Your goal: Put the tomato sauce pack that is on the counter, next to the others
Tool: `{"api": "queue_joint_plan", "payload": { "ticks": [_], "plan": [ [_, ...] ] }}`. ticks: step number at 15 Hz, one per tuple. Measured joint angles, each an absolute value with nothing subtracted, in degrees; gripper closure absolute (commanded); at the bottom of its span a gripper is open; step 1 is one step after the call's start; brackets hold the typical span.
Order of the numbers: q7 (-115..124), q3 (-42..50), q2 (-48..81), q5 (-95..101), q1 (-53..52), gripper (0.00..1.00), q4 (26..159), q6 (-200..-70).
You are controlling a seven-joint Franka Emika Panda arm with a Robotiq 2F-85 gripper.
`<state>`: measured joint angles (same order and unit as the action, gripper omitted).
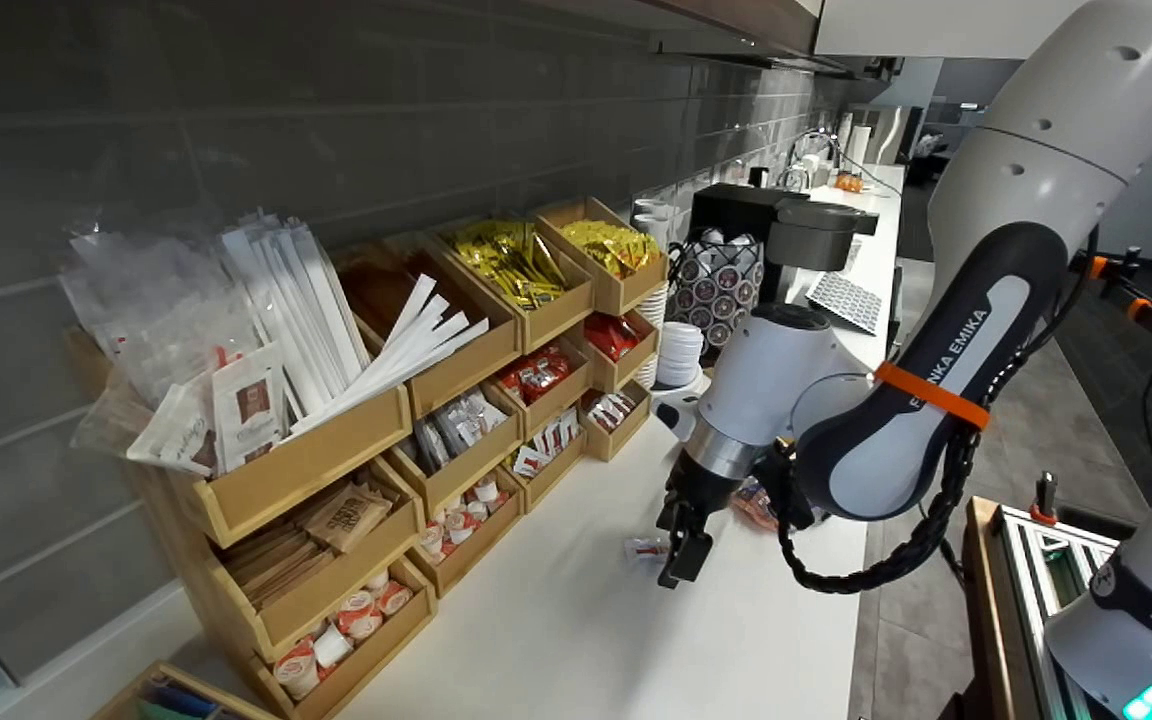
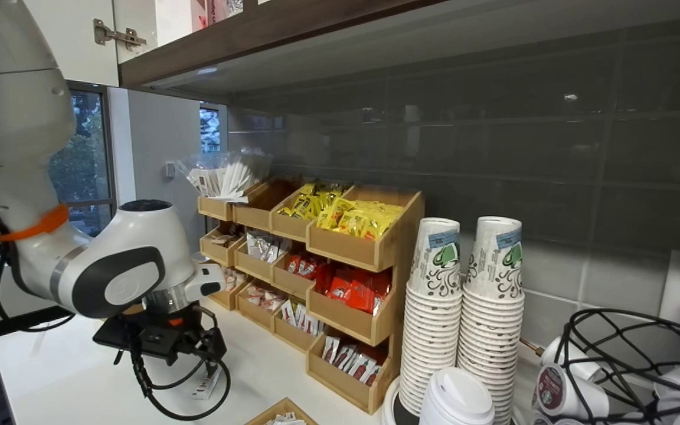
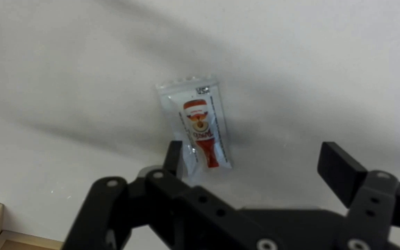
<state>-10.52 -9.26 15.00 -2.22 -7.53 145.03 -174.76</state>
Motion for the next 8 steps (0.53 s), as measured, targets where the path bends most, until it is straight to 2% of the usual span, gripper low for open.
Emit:
{"api": "queue_joint_plan", "payload": {
  "ticks": [2,3,4,8],
  "plan": [
    [-10.5,-9.2,15.9,-1.0,-6.9,0.11,144.1,-174.8],
    [-10.5,-9.1,16.3,-0.5,-6.6,0.21,143.8,-174.8],
    [-10.5,-9.1,16.6,0.0,-6.4,0.35,143.5,-174.8],
    [-10.5,-8.9,18.0,1.5,-6.0,0.7,142.5,-174.8]
  ]
}}
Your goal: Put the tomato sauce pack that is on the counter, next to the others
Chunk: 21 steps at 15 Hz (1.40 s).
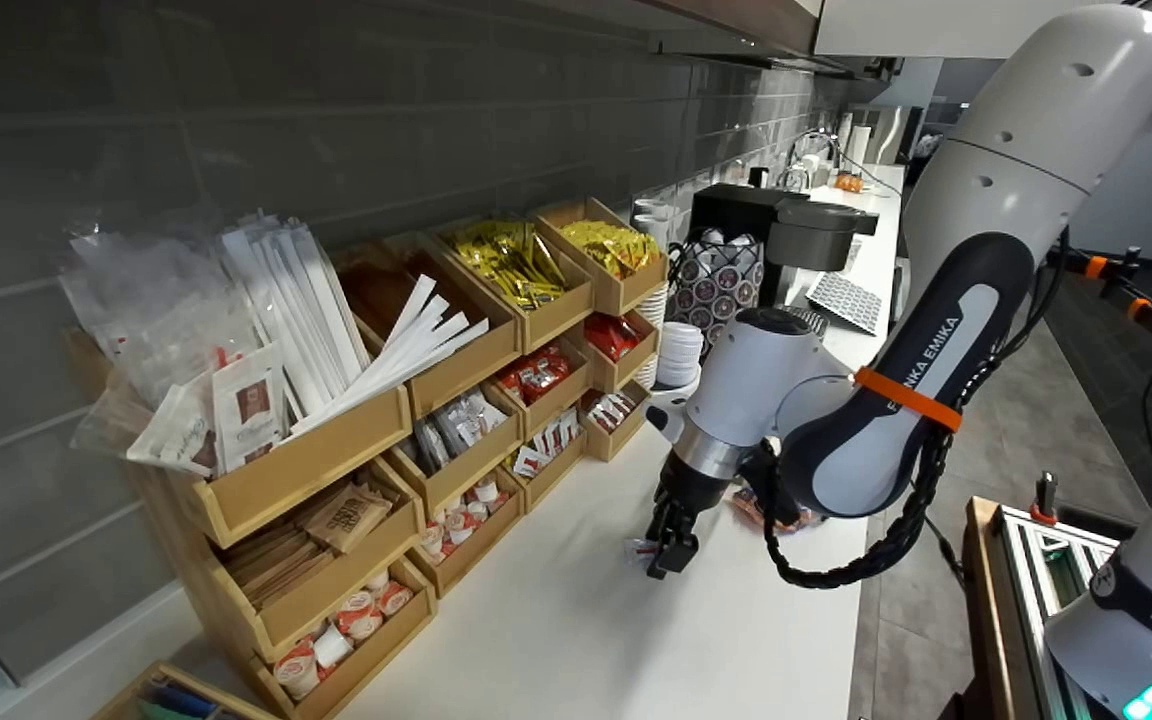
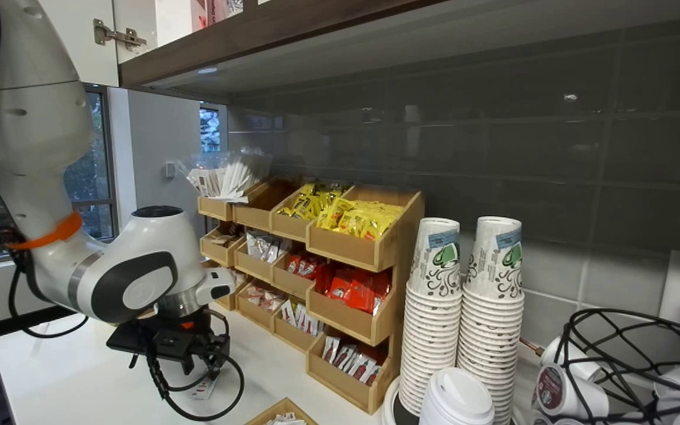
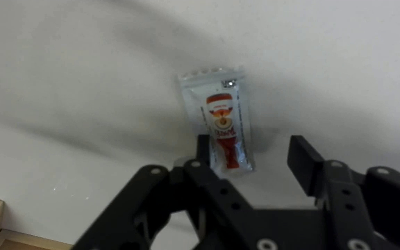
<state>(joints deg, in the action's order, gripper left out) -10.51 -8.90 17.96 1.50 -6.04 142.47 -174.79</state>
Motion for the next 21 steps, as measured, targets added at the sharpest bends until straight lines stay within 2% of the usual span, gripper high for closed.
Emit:
{"api": "queue_joint_plan", "payload": {
  "ticks": [3,4,13,21],
  "plan": [
    [-10.5,-8.7,18.6,2.0,-6.0,0.94,142.0,-174.8],
    [-10.5,-8.6,18.6,2.1,-6.0,0.99,141.8,-174.8],
    [-10.1,-6.5,18.7,3.6,-6.3,1.0,141.1,-175.0],
    [-5.1,5.9,14.1,5.1,-11.0,1.0,141.9,-180.7]
  ]
}}
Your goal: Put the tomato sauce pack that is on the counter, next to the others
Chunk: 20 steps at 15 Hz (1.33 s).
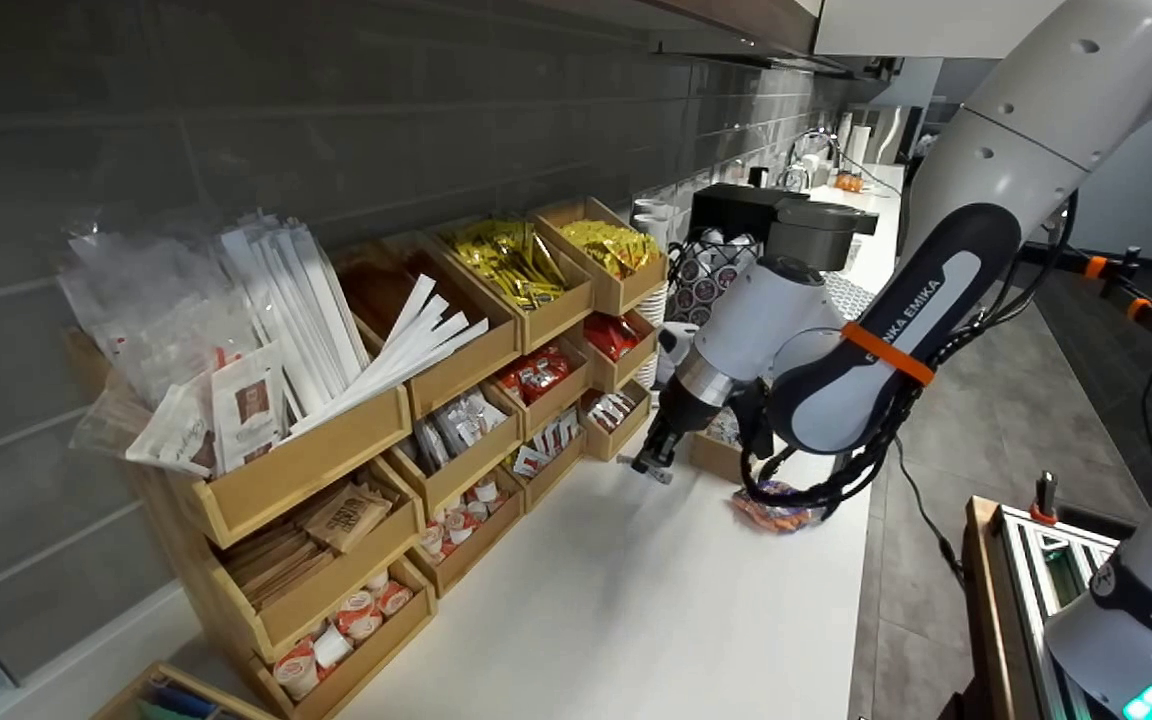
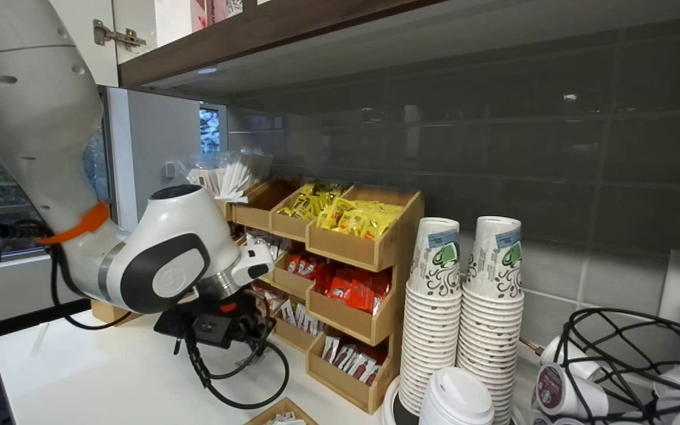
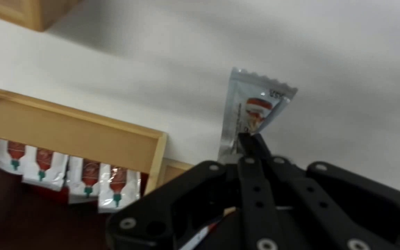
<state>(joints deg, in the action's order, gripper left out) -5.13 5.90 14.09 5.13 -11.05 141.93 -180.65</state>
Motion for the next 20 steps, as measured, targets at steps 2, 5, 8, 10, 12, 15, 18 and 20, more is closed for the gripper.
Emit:
{"api": "queue_joint_plan", "payload": {
  "ticks": [2,5,8,10,12,15,18,20],
  "plan": [
    [-2.6,10.1,12.7,5.1,-13.4,1.0,142.3,-180.7],
    [1.5,15.1,12.1,5.1,-16.7,1.0,142.6,-180.7],
    [5.7,18.3,12.2,4.9,-19.5,1.0,142.7,-180.7],
    [8.4,19.0,12.2,4.5,-20.6,1.0,142.7,-180.7],
    [10.8,18.9,12.2,3.8,-21.3,1.0,142.7,-180.7],
    [13.5,18.3,12.3,2.6,-21.9,1.0,142.7,-180.7],
    [14.7,16.5,12.4,1.4,-22.0,1.0,142.6,-180.7],
    [15.0,14.6,12.6,0.4,-22.0,1.0,142.3,-180.8]
  ]
}}
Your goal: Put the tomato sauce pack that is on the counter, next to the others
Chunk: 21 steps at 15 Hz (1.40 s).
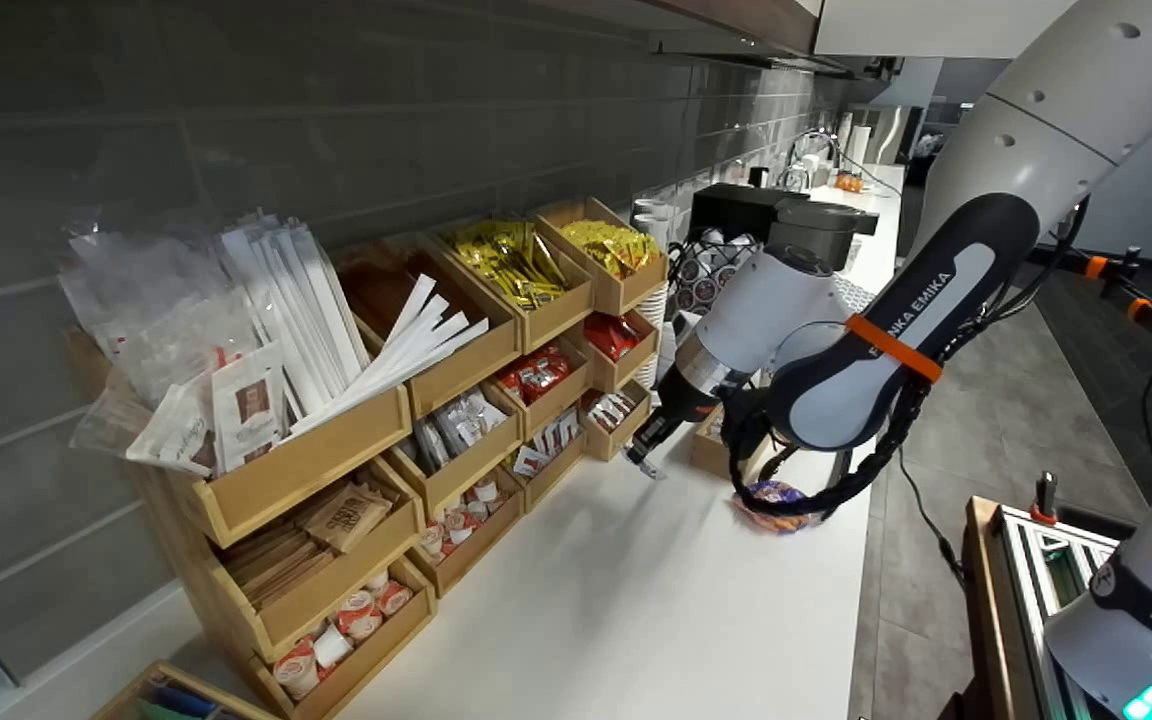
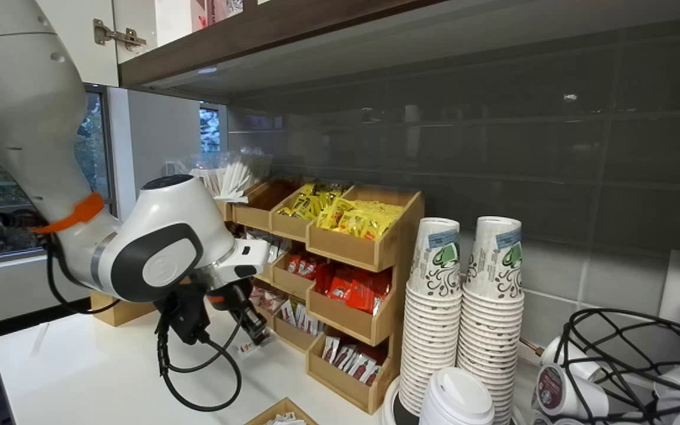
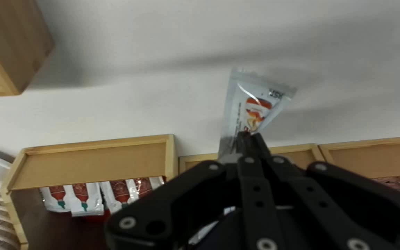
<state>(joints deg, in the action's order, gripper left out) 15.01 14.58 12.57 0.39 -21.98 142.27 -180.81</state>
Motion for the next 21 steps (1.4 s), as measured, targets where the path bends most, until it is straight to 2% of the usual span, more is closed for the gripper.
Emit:
{"api": "queue_joint_plan", "payload": {
  "ticks": [6,21],
  "plan": [
    [15.1,9.2,15.9,-1.6,-21.6,1.0,139.3,-185.0],
    [15.4,9.6,25.2,-1.7,-21.3,1.0,129.0,-190.0]
  ]
}}
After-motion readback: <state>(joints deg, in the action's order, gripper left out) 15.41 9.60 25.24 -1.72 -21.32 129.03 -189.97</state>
